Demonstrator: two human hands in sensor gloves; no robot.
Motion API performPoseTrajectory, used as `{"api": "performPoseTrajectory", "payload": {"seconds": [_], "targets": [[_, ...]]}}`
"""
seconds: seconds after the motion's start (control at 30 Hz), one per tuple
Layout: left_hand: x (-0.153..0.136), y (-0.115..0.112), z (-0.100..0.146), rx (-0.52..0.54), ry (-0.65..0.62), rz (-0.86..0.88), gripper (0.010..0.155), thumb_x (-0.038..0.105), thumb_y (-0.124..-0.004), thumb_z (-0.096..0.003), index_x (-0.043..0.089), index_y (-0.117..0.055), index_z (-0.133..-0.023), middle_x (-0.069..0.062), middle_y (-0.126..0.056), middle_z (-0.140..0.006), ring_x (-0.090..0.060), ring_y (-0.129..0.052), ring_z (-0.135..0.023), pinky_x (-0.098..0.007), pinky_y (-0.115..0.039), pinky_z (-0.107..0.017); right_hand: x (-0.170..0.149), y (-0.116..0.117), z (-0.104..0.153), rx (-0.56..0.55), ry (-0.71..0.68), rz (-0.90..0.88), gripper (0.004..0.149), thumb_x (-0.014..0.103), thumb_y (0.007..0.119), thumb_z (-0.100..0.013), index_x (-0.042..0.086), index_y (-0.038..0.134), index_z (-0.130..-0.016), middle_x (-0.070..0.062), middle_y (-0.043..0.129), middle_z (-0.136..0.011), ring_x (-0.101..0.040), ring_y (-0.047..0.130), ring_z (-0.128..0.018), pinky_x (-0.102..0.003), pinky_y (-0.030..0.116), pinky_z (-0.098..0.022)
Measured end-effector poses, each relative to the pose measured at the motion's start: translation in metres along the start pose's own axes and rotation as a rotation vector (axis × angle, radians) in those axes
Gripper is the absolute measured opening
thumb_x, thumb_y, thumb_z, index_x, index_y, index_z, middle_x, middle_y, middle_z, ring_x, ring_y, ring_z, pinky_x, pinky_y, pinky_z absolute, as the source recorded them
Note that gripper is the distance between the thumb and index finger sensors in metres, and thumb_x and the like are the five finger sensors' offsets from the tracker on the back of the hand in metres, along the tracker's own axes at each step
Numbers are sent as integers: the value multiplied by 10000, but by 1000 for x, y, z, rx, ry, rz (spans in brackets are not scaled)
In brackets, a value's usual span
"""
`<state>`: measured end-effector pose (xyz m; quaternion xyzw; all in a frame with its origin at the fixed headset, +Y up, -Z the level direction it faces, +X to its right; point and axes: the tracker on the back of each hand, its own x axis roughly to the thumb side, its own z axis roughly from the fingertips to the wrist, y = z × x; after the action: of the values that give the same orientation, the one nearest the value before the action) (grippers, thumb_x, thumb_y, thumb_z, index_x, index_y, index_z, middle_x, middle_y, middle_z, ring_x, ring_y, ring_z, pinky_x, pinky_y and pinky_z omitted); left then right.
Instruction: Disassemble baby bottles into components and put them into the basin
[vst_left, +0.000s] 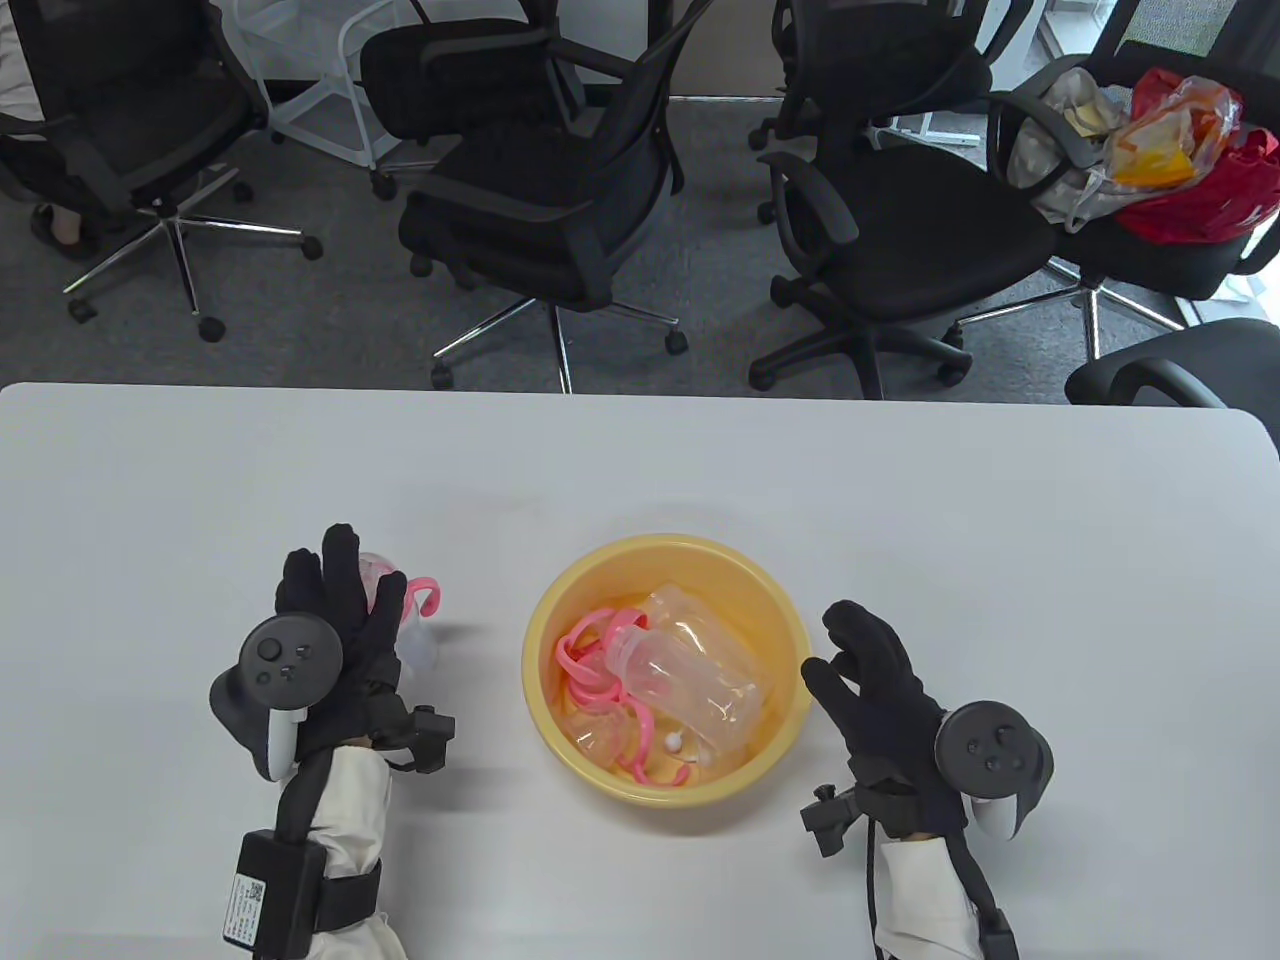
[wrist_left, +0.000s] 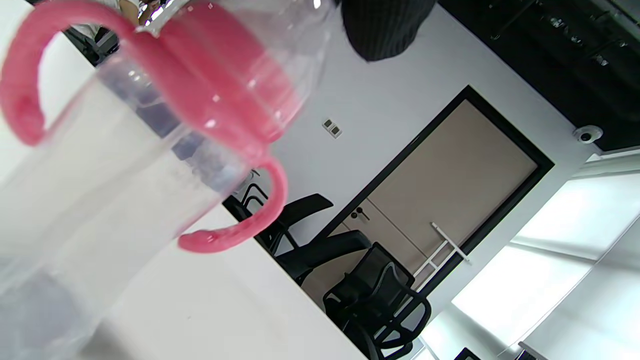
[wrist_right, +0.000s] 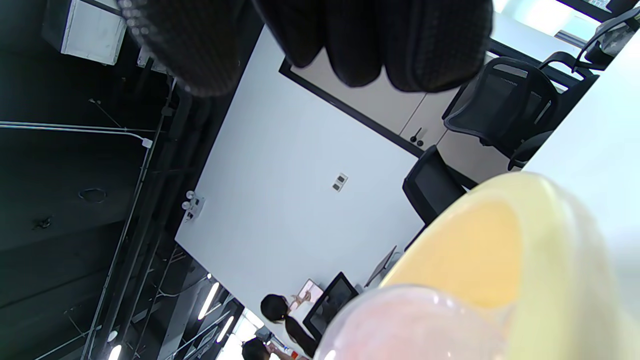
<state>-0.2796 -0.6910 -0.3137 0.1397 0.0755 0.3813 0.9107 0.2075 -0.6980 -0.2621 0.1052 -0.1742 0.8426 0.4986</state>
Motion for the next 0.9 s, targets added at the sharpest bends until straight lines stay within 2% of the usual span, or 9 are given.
{"api": "performPoseTrajectory", "payload": {"seconds": [0.1, 0.27, 0.43, 0.6, 0.77, 0.9], "targets": [[-6, -5, -1, 19, 2, -16, 669, 339, -722, -632, 229, -380, -1196, -378, -365, -1194, -656, -393, -1050, -736, -437, -732, 1, 0, 1, 4, 6, -12, 642, 396, 747, -576, 76, 518, -1084, -253, 572, -1078, -523, 631, -875, -531, 667, -665], [-12, -14, -3, 8, -6, -62, 779, 372, -796, -589, 314, -278, -1166, -283, -468, -1190, -597, -439, -1080, -710, -419, -761, -2, 0, 2, 18, 23, -30, 641, 399, 743, -579, 76, 518, -1085, -254, 571, -1079, -527, 626, -876, -536, 664, -665], [-15, -14, -1, 33, -29, -136, 843, 396, -834, -558, 333, -237, -1150, -249, -519, -1166, -492, -633, -1043, -699, -462, -766, -4, 1, 2, 34, 37, -31, 640, 402, 739, -581, 74, 521, -1085, -257, 571, -1079, -530, 622, -878, -540, 662, -665], [-17, -13, 1, 96, -40, -163, 853, 416, -842, -547, 313, -250, -1152, -243, -559, -1147, -471, -694, -1004, -677, -504, -768, -3, 2, 1, 77, 37, -42, 642, 402, 740, -581, 71, 521, -1087, -259, 571, -1080, -534, 621, -878, -545, 659, -666], [-10, 3, 3, 151, -43, -70, 853, 428, -841, -546, 291, -263, -1158, -250, -588, -1134, -470, -727, -979, -665, -541, -761, 0, 4, 1, 91, 22, -48, 645, 405, 737, -583, 71, 517, -1089, -259, 564, -1084, -538, 612, -882, -549, 653, -670], [10, 25, 10, 195, -93, 87, 854, 432, -838, -551, 287, -262, -1164, -250, -593, -1135, -470, -734, -974, -662, -549, -759, 6, 7, 1, 101, 1, -46, 651, 406, 737, -584, 69, 510, -1092, -262, 558, -1087, -540, 604, -886, -551, 647, -674]]}}
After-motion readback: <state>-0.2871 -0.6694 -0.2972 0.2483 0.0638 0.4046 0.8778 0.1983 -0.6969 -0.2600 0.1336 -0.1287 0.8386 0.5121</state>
